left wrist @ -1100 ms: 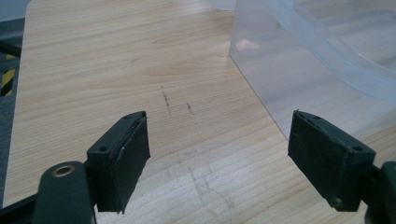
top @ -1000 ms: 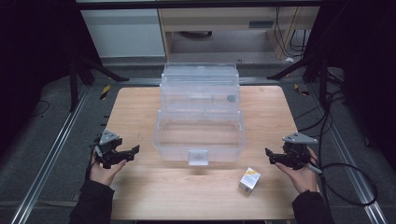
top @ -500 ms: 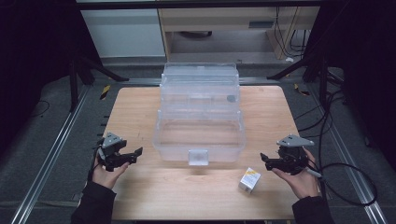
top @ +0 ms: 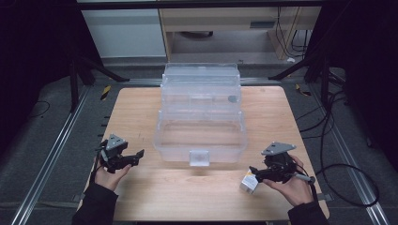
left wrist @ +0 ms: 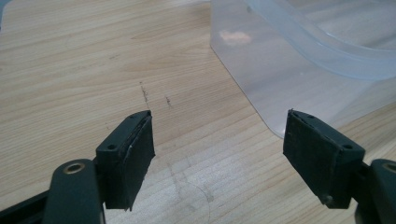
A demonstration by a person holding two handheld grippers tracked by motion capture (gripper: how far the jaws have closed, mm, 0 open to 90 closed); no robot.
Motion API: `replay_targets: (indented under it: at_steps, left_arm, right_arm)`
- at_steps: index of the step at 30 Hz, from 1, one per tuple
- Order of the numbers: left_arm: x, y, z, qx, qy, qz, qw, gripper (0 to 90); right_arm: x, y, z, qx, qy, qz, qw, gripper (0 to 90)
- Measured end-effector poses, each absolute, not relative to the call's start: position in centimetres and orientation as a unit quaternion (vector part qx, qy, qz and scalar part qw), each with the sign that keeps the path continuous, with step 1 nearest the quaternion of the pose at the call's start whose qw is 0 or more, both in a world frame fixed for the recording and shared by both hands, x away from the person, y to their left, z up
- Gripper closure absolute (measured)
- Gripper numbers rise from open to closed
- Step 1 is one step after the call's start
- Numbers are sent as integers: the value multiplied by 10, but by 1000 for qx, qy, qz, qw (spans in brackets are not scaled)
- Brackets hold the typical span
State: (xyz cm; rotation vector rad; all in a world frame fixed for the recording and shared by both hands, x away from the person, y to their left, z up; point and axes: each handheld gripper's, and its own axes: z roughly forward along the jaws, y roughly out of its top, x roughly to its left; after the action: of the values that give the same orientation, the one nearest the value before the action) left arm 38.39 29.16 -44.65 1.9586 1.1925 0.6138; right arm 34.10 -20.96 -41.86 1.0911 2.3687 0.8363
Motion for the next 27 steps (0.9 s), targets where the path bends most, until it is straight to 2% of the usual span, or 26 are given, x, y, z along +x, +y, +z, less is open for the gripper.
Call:
replay_targets:
  at_steps: [16, 27]
  left_arm:
    - [387, 299, -441, 757, 473, 247, 376, 238]
    - [391, 295, -441, 762, 470, 242, 375, 238]
  right_arm:
    - [335, -191, -449, 369, 876, 266, 161, 173]
    - [331, -189, -450, 363, 880, 269, 150, 192]
